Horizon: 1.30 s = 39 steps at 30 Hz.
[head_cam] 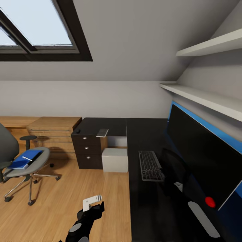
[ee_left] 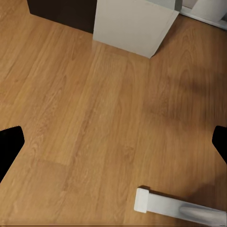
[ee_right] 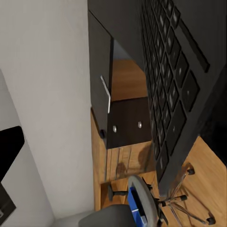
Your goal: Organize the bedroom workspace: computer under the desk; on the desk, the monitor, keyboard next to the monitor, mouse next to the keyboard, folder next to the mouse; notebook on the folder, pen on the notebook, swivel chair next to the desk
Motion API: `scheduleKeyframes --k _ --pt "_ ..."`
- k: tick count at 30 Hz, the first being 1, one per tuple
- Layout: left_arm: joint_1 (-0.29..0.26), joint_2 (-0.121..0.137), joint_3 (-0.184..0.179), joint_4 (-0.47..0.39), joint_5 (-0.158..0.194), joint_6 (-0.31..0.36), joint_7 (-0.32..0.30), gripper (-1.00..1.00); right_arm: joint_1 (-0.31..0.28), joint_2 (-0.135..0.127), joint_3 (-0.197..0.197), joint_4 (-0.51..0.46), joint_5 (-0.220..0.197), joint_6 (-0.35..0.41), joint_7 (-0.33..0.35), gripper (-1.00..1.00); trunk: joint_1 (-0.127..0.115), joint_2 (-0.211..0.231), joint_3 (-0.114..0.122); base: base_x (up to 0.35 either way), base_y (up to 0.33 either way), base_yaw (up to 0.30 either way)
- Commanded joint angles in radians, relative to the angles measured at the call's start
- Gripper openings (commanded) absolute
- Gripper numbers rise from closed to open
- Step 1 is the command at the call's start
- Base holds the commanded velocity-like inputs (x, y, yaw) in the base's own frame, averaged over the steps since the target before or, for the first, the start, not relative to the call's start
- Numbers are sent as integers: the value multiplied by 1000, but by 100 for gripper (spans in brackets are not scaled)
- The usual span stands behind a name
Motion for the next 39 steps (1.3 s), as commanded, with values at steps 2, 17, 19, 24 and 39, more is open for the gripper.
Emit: scheduleKeyframes --k 2,17,19,24,39 --pt "-1 1 -2 -2 2 5 7 100 -1 -1 2 0 -7 0 1 100 0 -1 -2 -118 -118 0" --pt "-1 2 -1 -5 2 5 8 100 -1 -1 2 1 -6 -1 1 100 0 -1 -2 -12 -12 0" --pt "-1 2 1 -7 2 5 8 100 -1 -1 2 2 -6 -2 1 100 0 -1 -2 0 0 0" --pt "-1 2 4 -10 2 5 9 100 -1 0 2 3 -5 -3 1 100 11 -22 -11 0 0 0" --pt "-1 14 6 4 6 4 14 100 -7 96 30 -2 175 -16 -182 100 11 -22 -11 0 14 0"
